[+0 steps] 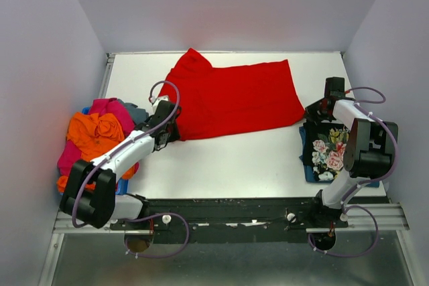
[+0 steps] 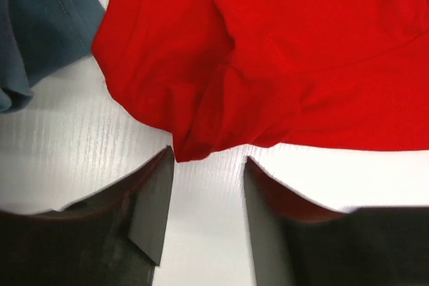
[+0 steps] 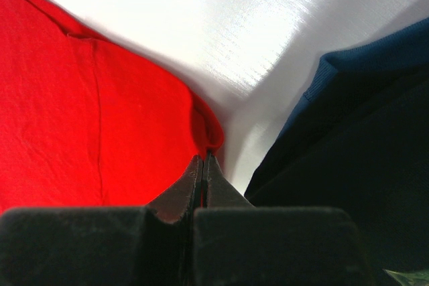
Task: Fold and stack the t-shirts
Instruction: Fold the flattened tshirt in 1/3 of the way
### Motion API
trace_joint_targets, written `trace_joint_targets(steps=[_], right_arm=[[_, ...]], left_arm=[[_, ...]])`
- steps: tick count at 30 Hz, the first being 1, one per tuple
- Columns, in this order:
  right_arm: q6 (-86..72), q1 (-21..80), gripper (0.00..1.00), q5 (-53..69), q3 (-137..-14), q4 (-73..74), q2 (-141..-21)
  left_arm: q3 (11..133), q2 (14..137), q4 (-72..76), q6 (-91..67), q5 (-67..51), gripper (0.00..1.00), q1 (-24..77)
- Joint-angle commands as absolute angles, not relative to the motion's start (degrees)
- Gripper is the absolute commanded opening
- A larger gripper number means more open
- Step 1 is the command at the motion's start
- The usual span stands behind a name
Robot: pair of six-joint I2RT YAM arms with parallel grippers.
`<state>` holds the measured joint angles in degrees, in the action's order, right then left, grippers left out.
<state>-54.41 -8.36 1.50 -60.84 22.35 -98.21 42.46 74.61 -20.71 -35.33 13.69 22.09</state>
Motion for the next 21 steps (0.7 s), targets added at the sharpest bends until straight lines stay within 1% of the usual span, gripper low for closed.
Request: trace_joint_targets(steps=[1,4,8,10,12,14,15,16,21], right_arm=[[-54.05,-8.70,0.01,2.81,-60.82,21.80,-98.96],[-54.05,-8.79,0.01,2.99,-60.91,21.80,-99.14],[-54.05,-8.70,0.01,2.90,-60.91,21.71,-99.14],[-54.05,-8.70,0.01,2.81,-60.82,21.71,-99.14],[-54.05,-8.79,0.01,2.90,-60.82,21.71,-99.14],[-54.05,-8.70,0.01,2.81,-60.91,21.71,-99.31],[-54.05,-8.70,0.01,2.90,-60.91,21.71,-99.23],[-54.05,-8.70,0.01,2.90,-60.91,21.71,-99.32],[-54.23,-8.79,0.01,2.90,-60.91,21.71,-99.32]], left_arm=[[45.88,77.60,-21.44,-32.17,17.67,0.39,22.94],[46.49,79.10,-21.62,-32.17,18.02,0.40,23.12],[47.37,81.47,-22.41,-32.08,18.63,0.45,23.20],[47.46,82.44,-22.06,-31.99,17.85,0.44,23.20],[47.29,82.70,-21.27,-31.73,16.53,0.27,23.20],[47.37,83.32,-21.01,-31.38,16.00,0.18,23.20],[47.55,83.58,-21.01,-30.94,15.65,0.11,23.20],[48.24,83.93,-21.79,-30.85,15.56,0.00,23.20],[49.84,82.18,-27.06,-31.99,23.81,0.00,22.68]])
